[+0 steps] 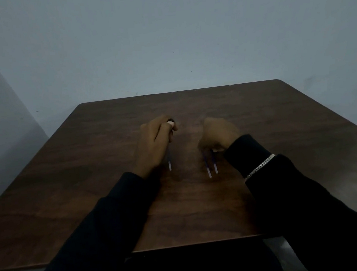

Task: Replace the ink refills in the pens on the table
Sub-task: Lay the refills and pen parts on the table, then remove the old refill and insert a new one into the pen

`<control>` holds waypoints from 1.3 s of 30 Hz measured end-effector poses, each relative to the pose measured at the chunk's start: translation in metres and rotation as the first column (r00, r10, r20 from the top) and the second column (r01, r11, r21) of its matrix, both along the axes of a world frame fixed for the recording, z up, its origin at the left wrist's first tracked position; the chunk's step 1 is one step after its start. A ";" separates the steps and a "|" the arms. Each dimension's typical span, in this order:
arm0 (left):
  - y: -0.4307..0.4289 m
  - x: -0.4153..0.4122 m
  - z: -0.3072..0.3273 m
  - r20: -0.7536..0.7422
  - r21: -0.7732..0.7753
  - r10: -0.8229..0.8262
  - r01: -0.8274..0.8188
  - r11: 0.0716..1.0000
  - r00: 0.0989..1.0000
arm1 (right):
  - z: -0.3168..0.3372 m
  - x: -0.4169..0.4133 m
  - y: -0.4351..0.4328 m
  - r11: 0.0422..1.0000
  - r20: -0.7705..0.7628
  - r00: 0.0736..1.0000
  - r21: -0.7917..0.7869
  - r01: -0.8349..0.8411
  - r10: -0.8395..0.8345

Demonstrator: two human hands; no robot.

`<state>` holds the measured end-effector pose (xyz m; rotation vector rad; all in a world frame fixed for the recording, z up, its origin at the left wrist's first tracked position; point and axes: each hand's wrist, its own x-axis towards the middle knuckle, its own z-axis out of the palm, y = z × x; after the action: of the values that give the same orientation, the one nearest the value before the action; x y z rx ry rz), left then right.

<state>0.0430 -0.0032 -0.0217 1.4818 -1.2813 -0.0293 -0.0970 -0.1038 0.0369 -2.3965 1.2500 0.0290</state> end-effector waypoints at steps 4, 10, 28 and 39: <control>0.001 -0.001 0.002 0.002 0.023 -0.003 0.003 1.000 1.000 | 0.015 -0.015 -0.022 0.992 0.330 0.944 -0.120 0.031 0.011; -0.001 -0.001 0.000 0.047 0.126 -0.050 0.044 0.991 0.998 | 0.015 -0.031 -0.047 0.968 0.856 0.517 0.154 -0.196 -0.032; -0.001 -0.009 0.001 0.132 0.185 -0.080 0.055 0.981 0.988 | -0.004 -0.033 -0.043 0.925 0.964 0.264 0.095 -0.368 0.006; 0.000 -0.009 0.003 0.146 0.187 -0.083 0.055 0.981 0.986 | -0.006 -0.034 -0.043 0.926 0.963 0.270 0.082 -0.370 0.023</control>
<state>0.0339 -0.0034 -0.0191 1.6205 -1.4863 -0.0824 -0.1305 -0.1466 0.0308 -1.6683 0.2708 -0.9647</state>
